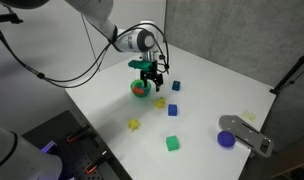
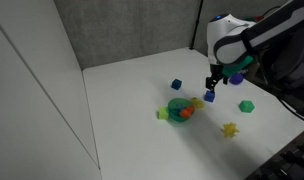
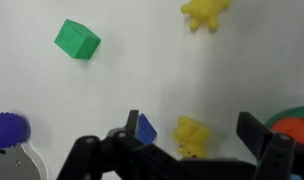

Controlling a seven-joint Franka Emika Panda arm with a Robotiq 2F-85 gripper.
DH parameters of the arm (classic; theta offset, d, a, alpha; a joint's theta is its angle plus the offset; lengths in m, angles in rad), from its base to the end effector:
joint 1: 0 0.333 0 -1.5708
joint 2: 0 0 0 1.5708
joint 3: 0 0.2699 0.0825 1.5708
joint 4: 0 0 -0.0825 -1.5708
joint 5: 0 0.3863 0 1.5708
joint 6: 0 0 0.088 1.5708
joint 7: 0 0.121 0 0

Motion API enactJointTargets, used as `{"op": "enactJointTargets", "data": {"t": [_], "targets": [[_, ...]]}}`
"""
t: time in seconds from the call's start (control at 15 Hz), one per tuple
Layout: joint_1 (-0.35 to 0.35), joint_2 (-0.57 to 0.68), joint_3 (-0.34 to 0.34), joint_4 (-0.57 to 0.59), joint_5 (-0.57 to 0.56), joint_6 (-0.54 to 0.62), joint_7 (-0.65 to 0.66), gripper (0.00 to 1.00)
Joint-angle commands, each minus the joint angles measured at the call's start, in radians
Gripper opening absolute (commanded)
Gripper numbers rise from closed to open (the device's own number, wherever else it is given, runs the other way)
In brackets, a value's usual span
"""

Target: Remove the yellow plastic toy from the green bowl and put it on the table

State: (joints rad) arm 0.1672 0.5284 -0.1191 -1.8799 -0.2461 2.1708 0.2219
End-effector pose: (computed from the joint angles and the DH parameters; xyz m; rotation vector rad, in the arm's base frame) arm 0.5862 0.0149 0.1583 2.8509 -0.0013 -0.2888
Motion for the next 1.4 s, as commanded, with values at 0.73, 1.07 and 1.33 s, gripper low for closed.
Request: {"op": "enactJointTargets", "data": {"t": [0.73, 1.07, 1.33], "targets": [[-0.049, -0.533, 0.138, -0.27, 0.163, -0.203, -0.065, 1.0], [-0.054, -0.719, 0.156, -0.422, 0.171, -0.064, -0.049, 1.0], [-0.075, -0.838, 0.143, -0.535, 0.244, 0.046, -0.061, 1.0]]}}
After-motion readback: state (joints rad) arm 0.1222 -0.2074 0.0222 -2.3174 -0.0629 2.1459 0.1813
